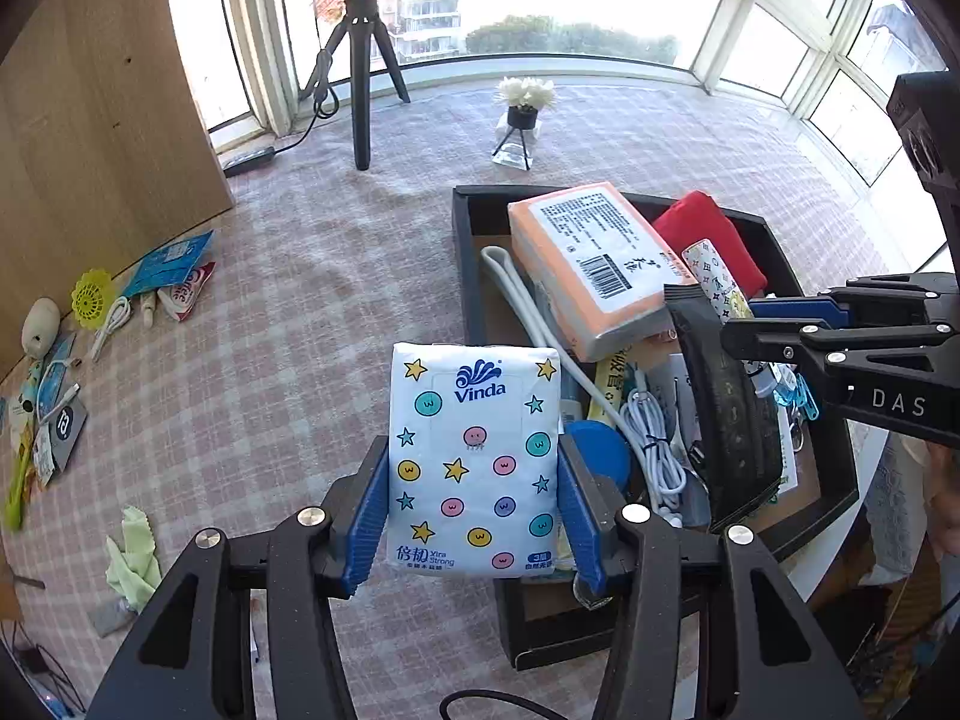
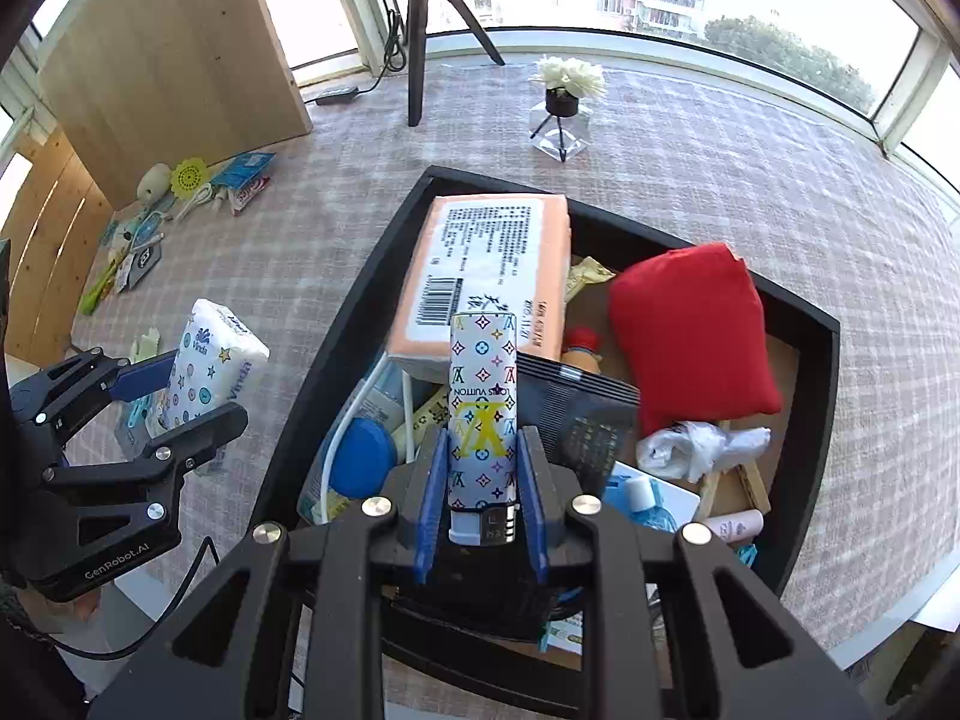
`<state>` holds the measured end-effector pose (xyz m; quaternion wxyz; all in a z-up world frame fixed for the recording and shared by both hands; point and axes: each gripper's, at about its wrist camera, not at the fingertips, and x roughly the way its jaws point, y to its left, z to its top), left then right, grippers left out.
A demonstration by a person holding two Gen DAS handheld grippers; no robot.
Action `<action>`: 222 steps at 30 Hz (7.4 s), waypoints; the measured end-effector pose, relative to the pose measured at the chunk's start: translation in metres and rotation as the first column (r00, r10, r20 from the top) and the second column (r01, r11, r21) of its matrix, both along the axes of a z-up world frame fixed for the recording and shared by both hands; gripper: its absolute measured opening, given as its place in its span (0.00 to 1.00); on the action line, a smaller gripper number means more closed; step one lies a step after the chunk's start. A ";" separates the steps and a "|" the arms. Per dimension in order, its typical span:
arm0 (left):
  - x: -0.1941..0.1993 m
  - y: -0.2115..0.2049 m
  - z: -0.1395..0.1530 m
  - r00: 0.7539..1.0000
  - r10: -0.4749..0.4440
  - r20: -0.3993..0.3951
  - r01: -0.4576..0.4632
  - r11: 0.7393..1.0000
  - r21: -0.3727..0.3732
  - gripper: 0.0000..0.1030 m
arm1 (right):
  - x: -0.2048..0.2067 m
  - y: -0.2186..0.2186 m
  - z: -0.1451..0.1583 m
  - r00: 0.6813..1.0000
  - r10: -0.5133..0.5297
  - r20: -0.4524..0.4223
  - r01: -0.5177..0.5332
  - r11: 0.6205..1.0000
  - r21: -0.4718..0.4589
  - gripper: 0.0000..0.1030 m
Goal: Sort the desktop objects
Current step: 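Carry both items to the tray and open both grippers to drop them, then move both grippers back to the table over the grey tube and wrapper, then grasp the grey tube with the left gripper while the right grasps the snack wrapper, then carry the grey tube and wrapper into the tray and release both, then move both grippers back over the green cloth and blue clothespin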
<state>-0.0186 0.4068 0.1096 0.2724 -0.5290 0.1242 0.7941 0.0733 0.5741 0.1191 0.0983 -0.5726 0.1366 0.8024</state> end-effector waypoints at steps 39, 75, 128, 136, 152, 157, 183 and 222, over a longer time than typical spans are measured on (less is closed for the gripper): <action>0.081 0.170 0.014 0.964 -0.265 -0.001 0.265 0.964 0.016 0.72 | 0.128 0.094 -0.003 0.969 -0.249 0.005 0.249 0.969 -0.001 0.46; -0.017 -0.286 -0.041 0.930 0.368 0.007 -0.366 0.925 -0.105 0.71 | -0.087 -0.230 -0.025 0.932 0.362 0.027 -0.360 0.931 -0.052 0.46; -0.065 -0.346 -0.112 0.987 0.124 0.097 -0.104 0.976 -0.191 0.09 | -0.140 -0.313 -0.114 0.856 0.484 0.182 -0.483 0.874 -0.053 0.40; -0.047 -0.353 -0.093 0.982 0.174 0.074 -0.160 0.974 -0.159 0.08 | -0.142 -0.283 -0.093 0.879 0.458 0.131 -0.454 0.889 -0.063 0.39; -0.027 -0.192 -0.023 0.999 0.027 0.020 -0.026 0.997 -0.070 0.08 | -0.058 -0.182 -0.033 0.978 0.209 0.007 -0.209 0.977 -0.043 0.39; -0.012 -0.122 -0.011 0.998 -0.055 0.019 0.056 0.998 -0.032 0.08 | -0.020 -0.117 -0.016 0.995 0.095 0.001 -0.095 0.995 -0.003 0.39; 0.047 0.173 0.009 0.950 -0.309 0.033 0.308 0.951 0.029 0.08 | 0.111 0.098 -0.017 0.974 -0.228 0.006 0.228 0.974 0.020 0.39; -0.021 -0.019 0.013 0.993 0.117 -0.013 -0.117 0.993 -0.020 0.68 | 0.012 -0.018 -0.002 0.998 0.062 -0.026 -0.061 0.998 0.011 0.59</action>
